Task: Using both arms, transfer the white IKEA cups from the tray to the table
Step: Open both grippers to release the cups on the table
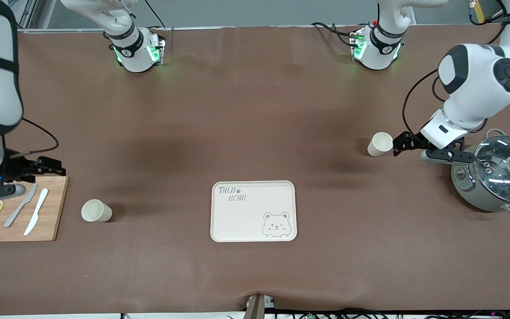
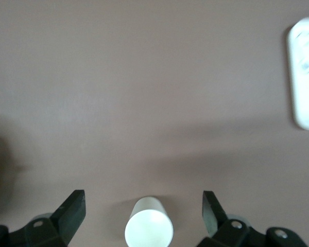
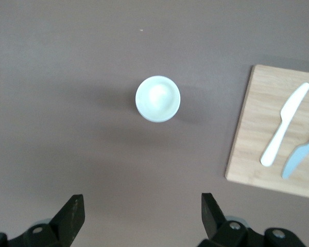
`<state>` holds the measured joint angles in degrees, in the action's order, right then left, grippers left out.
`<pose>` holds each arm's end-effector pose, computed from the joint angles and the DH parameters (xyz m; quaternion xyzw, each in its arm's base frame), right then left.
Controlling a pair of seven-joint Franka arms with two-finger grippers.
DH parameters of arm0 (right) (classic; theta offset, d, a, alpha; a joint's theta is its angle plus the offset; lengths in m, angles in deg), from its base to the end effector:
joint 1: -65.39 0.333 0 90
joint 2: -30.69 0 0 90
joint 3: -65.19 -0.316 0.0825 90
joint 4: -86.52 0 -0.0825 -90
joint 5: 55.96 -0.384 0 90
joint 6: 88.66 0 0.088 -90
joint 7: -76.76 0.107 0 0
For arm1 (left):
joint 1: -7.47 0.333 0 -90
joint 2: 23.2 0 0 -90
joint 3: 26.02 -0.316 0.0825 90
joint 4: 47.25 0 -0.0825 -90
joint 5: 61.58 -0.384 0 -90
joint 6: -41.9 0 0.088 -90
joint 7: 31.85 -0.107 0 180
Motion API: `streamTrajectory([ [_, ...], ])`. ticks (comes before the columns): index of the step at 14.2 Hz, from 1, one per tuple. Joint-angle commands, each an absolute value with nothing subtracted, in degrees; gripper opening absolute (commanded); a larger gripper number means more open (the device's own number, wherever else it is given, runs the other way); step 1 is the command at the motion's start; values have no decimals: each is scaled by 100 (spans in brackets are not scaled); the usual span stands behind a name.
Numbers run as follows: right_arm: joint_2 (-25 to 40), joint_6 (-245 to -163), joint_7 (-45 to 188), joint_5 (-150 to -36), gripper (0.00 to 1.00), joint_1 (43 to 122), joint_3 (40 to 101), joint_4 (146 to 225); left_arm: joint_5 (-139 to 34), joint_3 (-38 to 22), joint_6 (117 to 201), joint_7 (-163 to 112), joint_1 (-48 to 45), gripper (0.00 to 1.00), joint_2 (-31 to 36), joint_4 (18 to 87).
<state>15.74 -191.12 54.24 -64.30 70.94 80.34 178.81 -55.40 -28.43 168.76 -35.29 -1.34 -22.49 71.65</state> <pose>0.6258 -0.0782 0.4732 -0.9939 -0.0971 0.0252 0.0453 0.5580 -0.0662 0.4351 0.9954 -0.0561 0.0620 0.0464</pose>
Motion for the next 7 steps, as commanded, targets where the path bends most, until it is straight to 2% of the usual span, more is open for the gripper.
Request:
streamTrajectory([
  [1, 2232, -18720, 5654, -6002, 100, 7102, 8014, 18083, -5428, -2796, 15813, -3396, -219, 100, -1689, 5712],
  [5, 2882, -18446, 6206, -5807, 100, 7119, 7979, 18284, -5464, -2813, 14467, -2588, -237, 100, -1222, 3980],
  [7, 3191, -18184, 6567, -5799, 100, 7268, 7970, 18372, -5472, -2848, 13852, -2605, -158, 100, -1178, 3407],
])
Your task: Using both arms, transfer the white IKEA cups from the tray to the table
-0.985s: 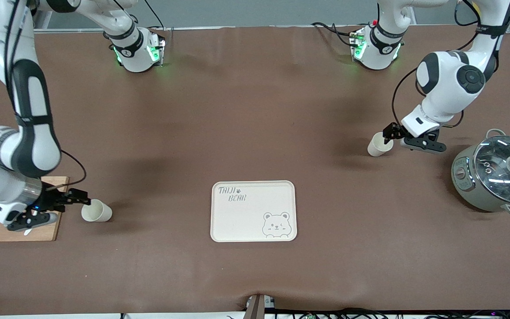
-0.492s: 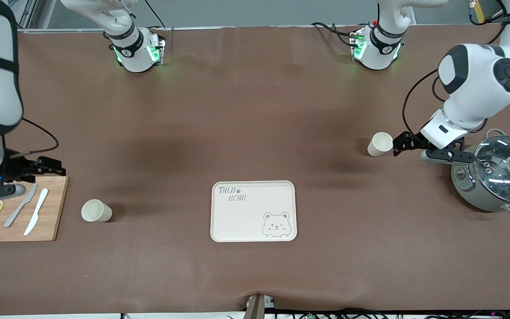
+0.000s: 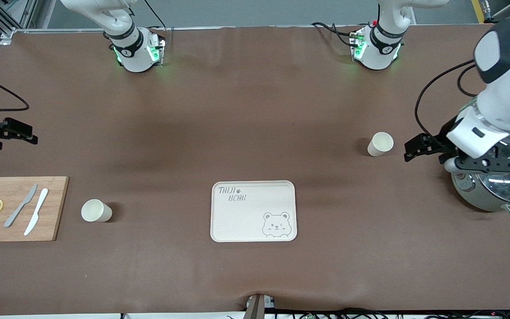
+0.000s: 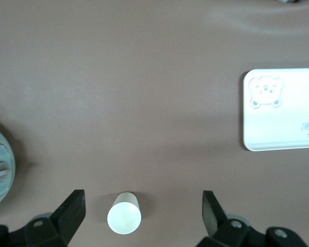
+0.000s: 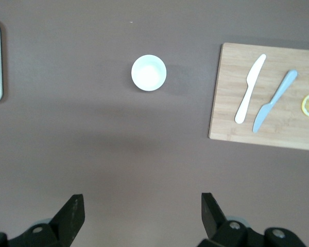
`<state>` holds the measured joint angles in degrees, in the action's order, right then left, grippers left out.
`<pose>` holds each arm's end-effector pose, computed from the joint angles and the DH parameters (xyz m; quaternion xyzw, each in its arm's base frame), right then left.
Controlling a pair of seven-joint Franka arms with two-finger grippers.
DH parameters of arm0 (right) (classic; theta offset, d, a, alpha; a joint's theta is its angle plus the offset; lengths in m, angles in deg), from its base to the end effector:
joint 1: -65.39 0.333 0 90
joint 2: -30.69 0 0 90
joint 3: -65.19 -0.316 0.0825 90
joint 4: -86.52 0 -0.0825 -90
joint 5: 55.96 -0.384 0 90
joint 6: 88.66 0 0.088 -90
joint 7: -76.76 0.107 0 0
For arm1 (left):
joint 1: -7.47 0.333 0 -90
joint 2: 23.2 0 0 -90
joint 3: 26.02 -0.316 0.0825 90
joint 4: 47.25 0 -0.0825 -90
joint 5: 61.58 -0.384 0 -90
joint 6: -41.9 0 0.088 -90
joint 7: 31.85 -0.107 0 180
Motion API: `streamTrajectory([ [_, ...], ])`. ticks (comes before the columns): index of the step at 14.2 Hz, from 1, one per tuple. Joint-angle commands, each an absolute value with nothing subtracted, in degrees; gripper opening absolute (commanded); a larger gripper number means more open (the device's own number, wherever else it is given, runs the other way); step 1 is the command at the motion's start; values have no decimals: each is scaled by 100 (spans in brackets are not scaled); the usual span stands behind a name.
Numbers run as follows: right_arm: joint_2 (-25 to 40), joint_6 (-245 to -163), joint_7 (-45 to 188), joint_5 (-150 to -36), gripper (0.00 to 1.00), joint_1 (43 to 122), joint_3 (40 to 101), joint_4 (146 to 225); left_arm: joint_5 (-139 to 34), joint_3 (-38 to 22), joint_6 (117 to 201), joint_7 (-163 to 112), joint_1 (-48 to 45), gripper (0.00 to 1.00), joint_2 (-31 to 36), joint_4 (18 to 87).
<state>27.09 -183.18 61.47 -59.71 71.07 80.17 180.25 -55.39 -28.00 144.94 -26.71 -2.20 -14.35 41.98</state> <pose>0.5699 -0.0826 0.5661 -0.9982 -0.0489 0.0177 0.0289 0.6119 -0.0933 0.5618 0.9977 -0.0126 0.0374 0.0550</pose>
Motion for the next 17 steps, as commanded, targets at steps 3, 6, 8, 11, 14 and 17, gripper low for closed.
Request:
streamTrajectory([
  [3, 3577, -17762, 7313, -5562, 100, 7689, 7900, 18390, -5455, -2954, 13016, -2614, -114, 100, -1353, 3010],
  [6, 3999, -17944, 7658, -5394, 100, 7849, 7733, 18906, -5472, -2989, 12926, -2605, -132, 100, -1827, 3035],
  [8, 4490, -18601, 7658, -5385, 100, 7849, 7724, 19687, -5647, -2963, 12681, -2700, -114, 100, -2073, 3175],
  [11, 4519, -18657, 7649, -5368, 100, 7849, 7715, 19656, -5850, -2971, 12671, -2991, -105, 100, -2136, 3326],
  [14, 4475, -18569, 7658, -5122, 100, 7858, 7618, 19393, -6261, -2972, 12724, -3000, -97, 100, -2118, 3352],
  [17, 4309, -18578, 7641, -5113, 100, 7814, 7618, 19200, -6246, -2980, 12943, -3009, -88, 100, -1995, 3326],
])
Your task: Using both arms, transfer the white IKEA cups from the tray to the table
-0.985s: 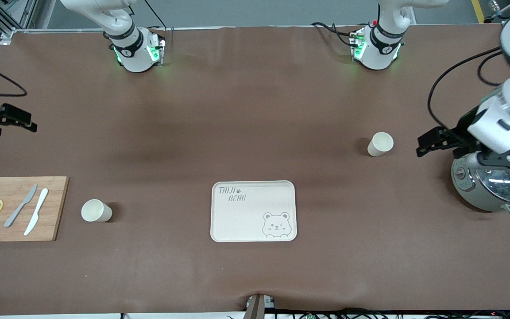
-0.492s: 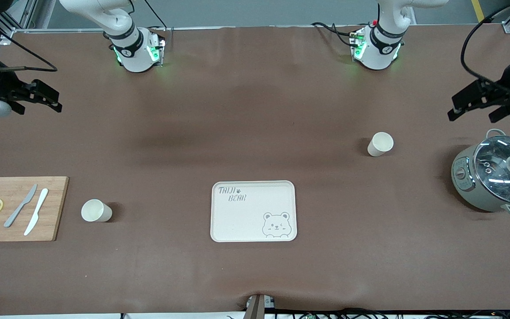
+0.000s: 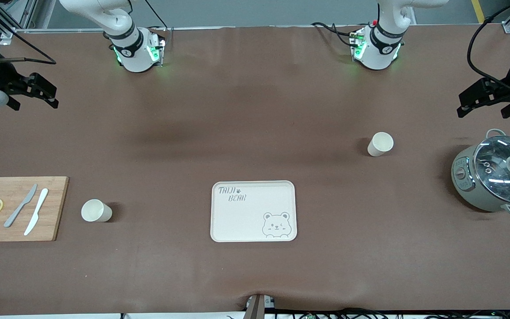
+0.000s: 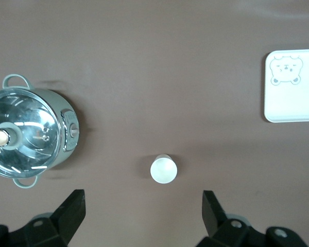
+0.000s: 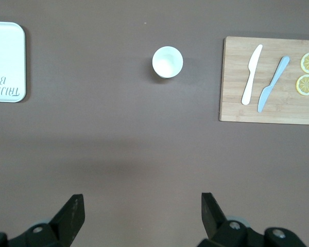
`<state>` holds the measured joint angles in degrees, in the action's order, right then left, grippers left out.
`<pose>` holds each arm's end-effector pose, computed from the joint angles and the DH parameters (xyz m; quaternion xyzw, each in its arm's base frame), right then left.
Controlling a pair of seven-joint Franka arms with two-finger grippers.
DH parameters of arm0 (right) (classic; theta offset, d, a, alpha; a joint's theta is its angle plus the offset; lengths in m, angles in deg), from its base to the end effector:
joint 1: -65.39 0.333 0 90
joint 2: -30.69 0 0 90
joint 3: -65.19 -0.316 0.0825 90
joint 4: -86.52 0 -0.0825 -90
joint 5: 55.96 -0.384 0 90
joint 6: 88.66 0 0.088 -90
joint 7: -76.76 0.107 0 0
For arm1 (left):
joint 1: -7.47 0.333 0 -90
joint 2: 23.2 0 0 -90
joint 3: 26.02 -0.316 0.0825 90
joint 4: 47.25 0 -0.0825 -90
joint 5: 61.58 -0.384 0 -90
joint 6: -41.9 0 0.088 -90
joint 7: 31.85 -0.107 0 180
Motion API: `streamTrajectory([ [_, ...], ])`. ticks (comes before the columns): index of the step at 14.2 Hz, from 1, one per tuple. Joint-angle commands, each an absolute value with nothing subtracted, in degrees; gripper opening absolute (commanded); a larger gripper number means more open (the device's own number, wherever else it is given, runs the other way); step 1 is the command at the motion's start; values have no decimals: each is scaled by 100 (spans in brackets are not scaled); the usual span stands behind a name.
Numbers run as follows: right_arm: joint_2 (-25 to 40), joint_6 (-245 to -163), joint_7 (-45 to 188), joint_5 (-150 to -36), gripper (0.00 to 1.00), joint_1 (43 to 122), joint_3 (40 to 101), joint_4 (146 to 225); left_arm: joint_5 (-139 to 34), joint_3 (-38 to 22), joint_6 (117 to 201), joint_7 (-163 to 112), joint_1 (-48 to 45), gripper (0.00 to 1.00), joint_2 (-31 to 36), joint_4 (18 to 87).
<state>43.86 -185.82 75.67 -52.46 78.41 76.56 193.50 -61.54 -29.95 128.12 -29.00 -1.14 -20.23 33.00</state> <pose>0.4926 -0.0017 0.6121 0.9992 0.0288 0.0272 0.0077 0.5618 -0.0473 0.6694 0.9995 -0.0161 0.0263 0.0003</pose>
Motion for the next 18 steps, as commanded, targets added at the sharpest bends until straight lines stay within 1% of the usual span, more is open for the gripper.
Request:
streamTrajectory([
  [1, 4213, -18569, 7641, -5104, 100, 7805, 7618, 19094, -6246, -2980, 12987, -3027, -88, 100, -1978, 3326],
  [6, 4071, -18587, 7649, -5104, 100, 7796, 7618, 19006, -6307, -2980, 13023, -3712, -97, 100, -1916, 3317],
  [8, 4010, -18561, 7658, -5130, 100, 7578, 7540, 19014, -6316, -2989, 13066, -3695, -97, 100, -1881, 3317],
  [9, 4001, -18534, 7658, -5131, 100, 7220, 7174, 19032, -6316, -2989, 13067, -3695, -97, 100, -1872, 3317],
  [10, 3992, -18534, 7658, -5131, 100, 6694, 6674, 19032, -6325, -2989, 13067, -3695, -97, 100, -1863, 3317],
  [11, 4001, -18508, 7658, -5131, 100, 6384, 6304, 19023, -6334, -2989, 13058, -3703, -97, 100, -1863, 3352],
  [18, 4009, -18464, 7658, -5122, 100, 6320, 6265, 19005, -6334, -2989, 13075, -3730, -97, 100, -1810, 3343],
])
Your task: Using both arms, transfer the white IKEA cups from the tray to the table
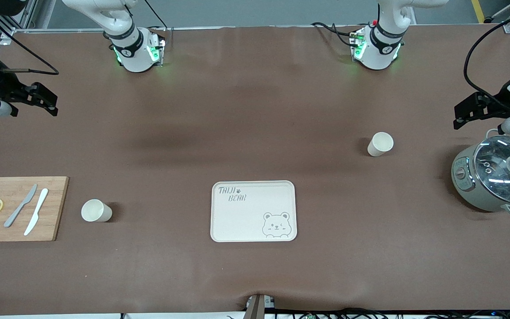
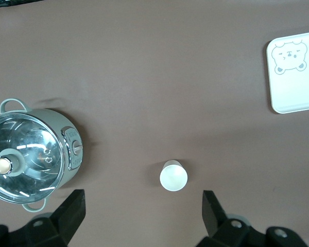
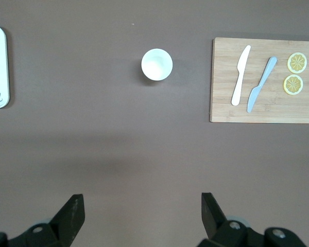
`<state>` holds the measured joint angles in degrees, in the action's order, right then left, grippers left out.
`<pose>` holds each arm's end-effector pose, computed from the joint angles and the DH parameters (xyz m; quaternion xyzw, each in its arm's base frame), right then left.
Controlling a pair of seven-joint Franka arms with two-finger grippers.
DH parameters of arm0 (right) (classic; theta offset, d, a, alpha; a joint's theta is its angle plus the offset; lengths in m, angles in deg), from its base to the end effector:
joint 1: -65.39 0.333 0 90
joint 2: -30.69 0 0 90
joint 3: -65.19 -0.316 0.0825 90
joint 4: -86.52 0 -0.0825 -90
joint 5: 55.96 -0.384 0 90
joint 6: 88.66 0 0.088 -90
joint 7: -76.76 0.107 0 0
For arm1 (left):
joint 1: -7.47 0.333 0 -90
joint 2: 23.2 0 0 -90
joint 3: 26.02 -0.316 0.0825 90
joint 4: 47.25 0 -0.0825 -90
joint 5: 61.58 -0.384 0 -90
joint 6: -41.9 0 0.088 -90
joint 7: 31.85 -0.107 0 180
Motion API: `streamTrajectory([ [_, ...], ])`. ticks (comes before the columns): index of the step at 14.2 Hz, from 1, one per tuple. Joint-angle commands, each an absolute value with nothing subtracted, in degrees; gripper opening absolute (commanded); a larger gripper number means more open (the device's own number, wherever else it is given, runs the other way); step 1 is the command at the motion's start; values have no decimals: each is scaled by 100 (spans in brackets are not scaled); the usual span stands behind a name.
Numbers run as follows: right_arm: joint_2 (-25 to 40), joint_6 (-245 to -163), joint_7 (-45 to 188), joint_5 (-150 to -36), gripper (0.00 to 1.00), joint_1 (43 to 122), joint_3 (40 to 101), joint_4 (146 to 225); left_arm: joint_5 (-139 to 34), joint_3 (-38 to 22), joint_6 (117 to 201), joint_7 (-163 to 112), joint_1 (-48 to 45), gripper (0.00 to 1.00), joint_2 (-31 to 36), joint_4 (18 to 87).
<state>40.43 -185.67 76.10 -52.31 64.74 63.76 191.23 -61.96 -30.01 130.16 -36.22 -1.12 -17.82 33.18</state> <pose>0.5094 0.0018 0.6037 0.9991 0.0157 0.0178 0.0338 0.5791 -0.0481 0.6472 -0.9967 0.0782 -0.0215 0.0065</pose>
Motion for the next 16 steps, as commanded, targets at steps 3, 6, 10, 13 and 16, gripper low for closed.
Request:
streamTrajectory([
  [3, 4009, -18464, 7658, -5122, 100, 6320, 6291, 19005, -6422, -2989, 13110, -3756, -88, 100, -1775, 3335],
  [6, 4001, -18490, 7658, -5122, 100, 6320, 6291, 18988, -6422, -2989, 13119, -3739, -105, 100, -1775, 3326],
  [10, 3983, -18481, 7667, -5139, 100, 6223, 6291, 18891, -6422, -2989, 13111, -3695, -114, 100, -1775, 3335],
  [13, 3939, -18552, 7667, -5165, 100, 6153, 6300, 18856, -6422, -2989, 13111, -3677, -114, 100, -1775, 3335],
  [16, 3878, -18552, 7667, -5183, 100, 6126, 6291, 18812, -6422, -2989, 13111, -3660, -114, 100, -1766, 3335],
])
